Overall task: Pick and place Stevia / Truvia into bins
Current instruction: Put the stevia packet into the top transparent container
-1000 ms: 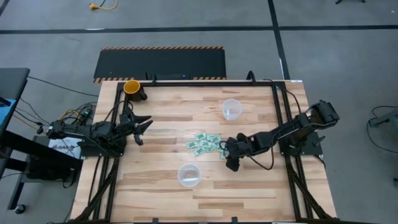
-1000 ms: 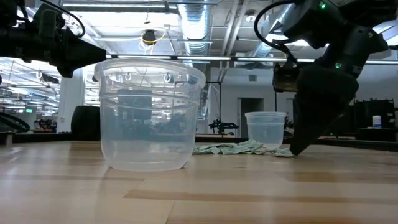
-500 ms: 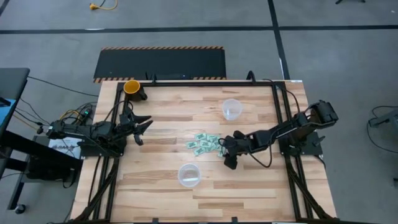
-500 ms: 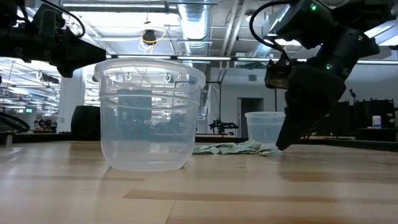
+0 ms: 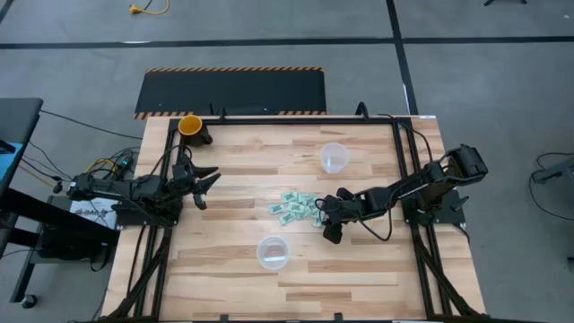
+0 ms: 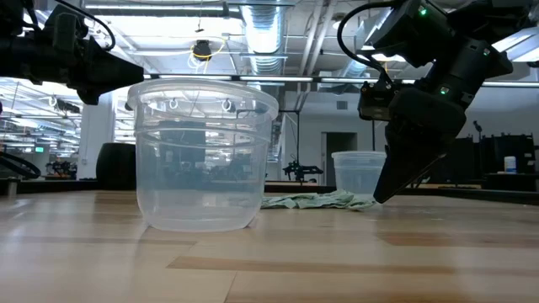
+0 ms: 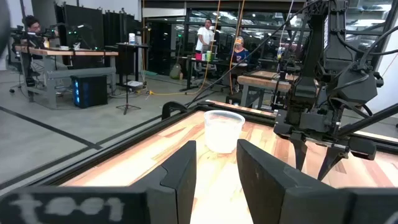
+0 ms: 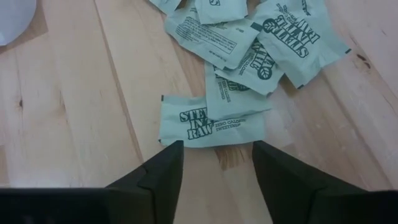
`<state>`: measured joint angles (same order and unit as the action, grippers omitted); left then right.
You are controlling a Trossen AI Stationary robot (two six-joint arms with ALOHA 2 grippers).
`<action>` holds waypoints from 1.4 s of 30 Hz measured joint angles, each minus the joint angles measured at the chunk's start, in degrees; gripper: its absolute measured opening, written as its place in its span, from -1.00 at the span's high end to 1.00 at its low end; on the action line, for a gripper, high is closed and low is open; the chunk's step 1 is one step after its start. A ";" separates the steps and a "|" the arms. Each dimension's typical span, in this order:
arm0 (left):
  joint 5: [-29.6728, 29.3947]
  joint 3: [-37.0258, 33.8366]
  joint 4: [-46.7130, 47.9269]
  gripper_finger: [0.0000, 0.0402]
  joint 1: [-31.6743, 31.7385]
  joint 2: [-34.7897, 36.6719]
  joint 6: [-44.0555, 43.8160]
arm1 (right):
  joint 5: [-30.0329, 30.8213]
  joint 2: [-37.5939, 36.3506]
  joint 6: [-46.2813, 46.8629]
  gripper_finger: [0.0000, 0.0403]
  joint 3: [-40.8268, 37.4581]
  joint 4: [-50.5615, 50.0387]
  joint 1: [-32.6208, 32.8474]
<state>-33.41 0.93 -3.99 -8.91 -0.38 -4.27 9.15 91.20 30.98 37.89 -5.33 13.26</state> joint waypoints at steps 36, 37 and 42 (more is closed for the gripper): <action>0.00 0.00 0.00 0.48 -0.02 0.02 0.00 | -1.88 -0.09 7.17 0.86 0.09 -4.03 0.15; 0.00 0.00 0.00 0.48 0.00 0.00 0.00 | -1.86 -0.11 7.69 0.82 0.09 -4.65 0.13; 0.02 -0.01 0.00 0.48 -0.01 0.00 0.00 | -1.92 -0.14 9.71 0.58 0.12 -3.42 0.15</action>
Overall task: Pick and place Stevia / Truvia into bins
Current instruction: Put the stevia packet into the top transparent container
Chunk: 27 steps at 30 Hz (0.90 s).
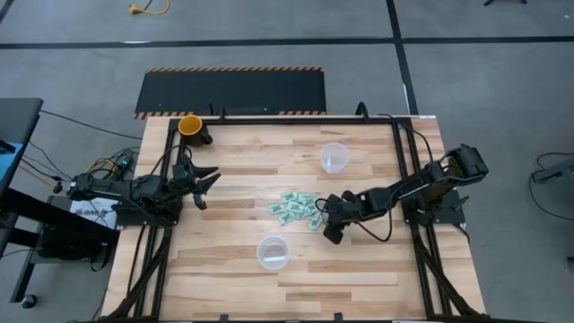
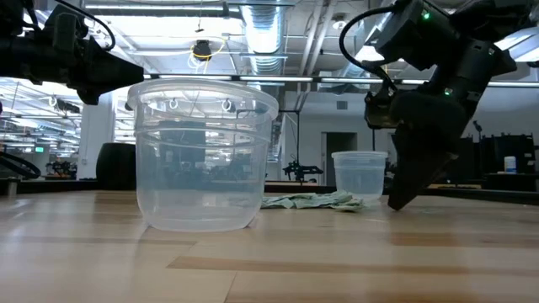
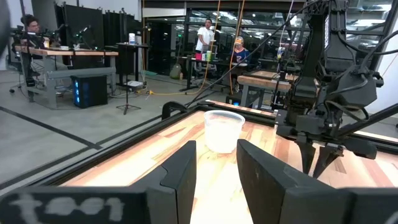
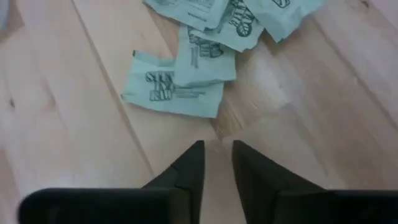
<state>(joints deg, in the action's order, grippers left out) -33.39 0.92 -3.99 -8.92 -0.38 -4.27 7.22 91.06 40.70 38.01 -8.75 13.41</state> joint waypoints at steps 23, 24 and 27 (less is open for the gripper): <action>0.00 0.00 0.00 0.48 0.00 0.01 0.00 | 0.66 3.48 1.37 -0.22 -0.03 11.39 0.04; -0.02 -0.01 0.00 0.48 -0.01 0.02 0.00 | 0.90 4.19 1.30 -0.21 -0.01 11.72 0.06; 0.00 -0.01 0.00 0.48 -0.01 0.00 0.00 | 1.61 6.21 2.57 -0.18 0.25 12.57 0.42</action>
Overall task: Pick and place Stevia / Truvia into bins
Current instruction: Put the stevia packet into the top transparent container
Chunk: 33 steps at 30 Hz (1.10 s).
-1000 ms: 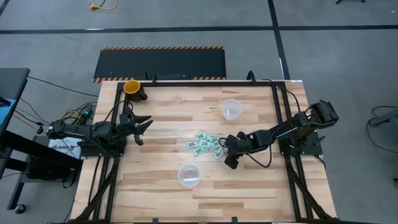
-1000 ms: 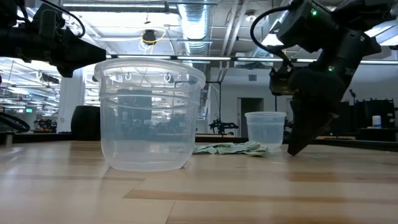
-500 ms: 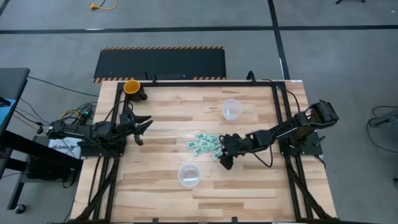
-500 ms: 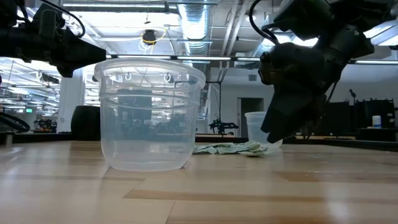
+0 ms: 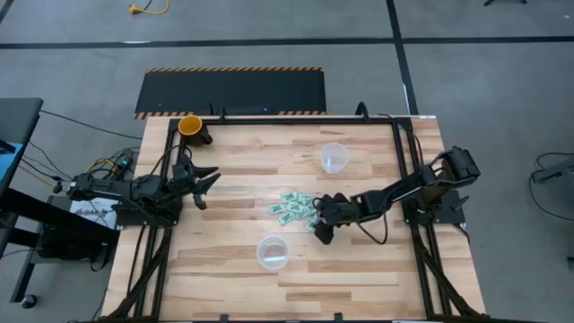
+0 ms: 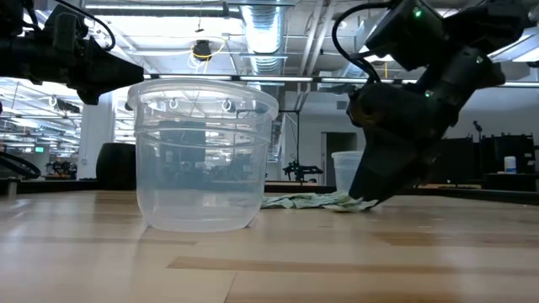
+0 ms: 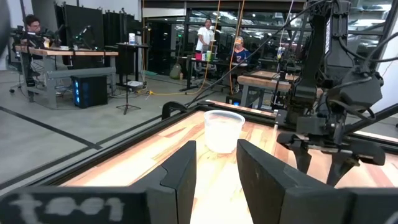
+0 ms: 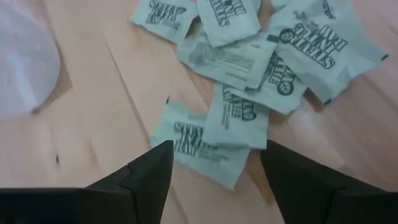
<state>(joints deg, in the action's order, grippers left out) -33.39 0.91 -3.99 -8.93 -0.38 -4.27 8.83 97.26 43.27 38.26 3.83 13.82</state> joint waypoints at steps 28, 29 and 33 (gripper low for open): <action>0.00 0.00 0.00 0.48 0.02 0.02 0.00 | -0.92 0.88 -0.06 0.75 -0.10 -2.59 0.07; -0.01 0.01 0.00 0.48 0.00 0.02 0.00 | -1.06 0.88 -0.02 0.78 -0.11 -2.61 0.09; -0.01 0.02 0.00 0.48 0.01 0.02 0.00 | -1.26 0.88 0.56 0.96 -0.13 -2.91 0.11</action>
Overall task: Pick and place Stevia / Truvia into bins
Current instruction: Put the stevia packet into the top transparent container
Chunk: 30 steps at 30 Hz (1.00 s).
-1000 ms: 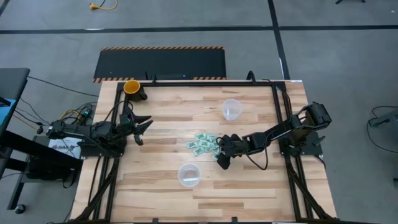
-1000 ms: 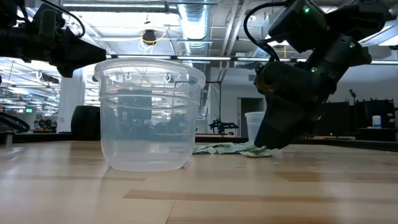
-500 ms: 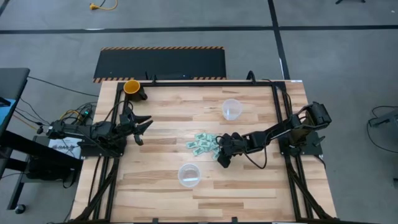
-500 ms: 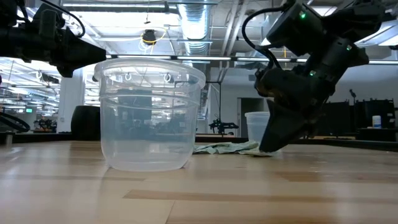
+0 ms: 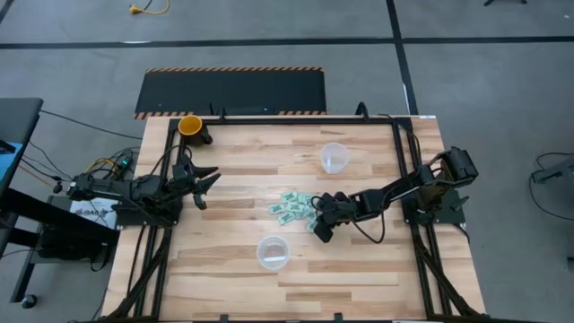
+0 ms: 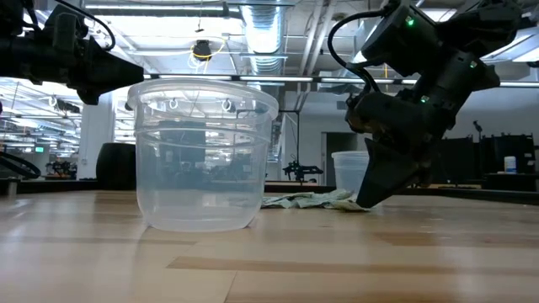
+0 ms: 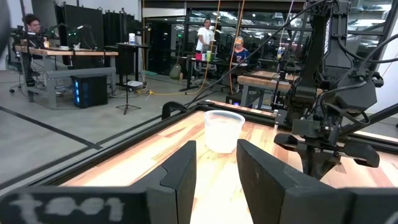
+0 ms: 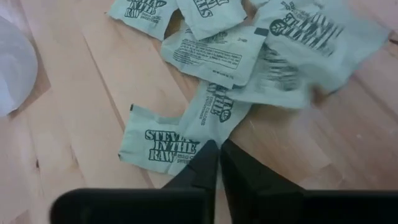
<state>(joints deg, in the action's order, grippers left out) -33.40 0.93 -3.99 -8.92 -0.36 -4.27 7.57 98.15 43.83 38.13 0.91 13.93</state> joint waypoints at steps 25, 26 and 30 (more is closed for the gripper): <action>0.01 0.00 0.00 0.48 -0.01 0.00 0.00 | 5.46 -12.96 7.30 1.00 -0.47 -12.13 3.96; -0.01 -0.02 0.00 0.48 0.00 0.00 0.00 | 5.57 -13.30 7.33 1.00 -0.41 -11.98 4.19; 0.01 0.00 0.00 0.48 0.01 0.00 0.00 | 5.84 -15.14 7.35 1.00 -0.37 -11.64 5.06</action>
<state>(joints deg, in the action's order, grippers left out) -33.39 0.93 -3.99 -8.91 -0.36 -4.27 13.41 83.01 51.18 37.76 -10.73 18.99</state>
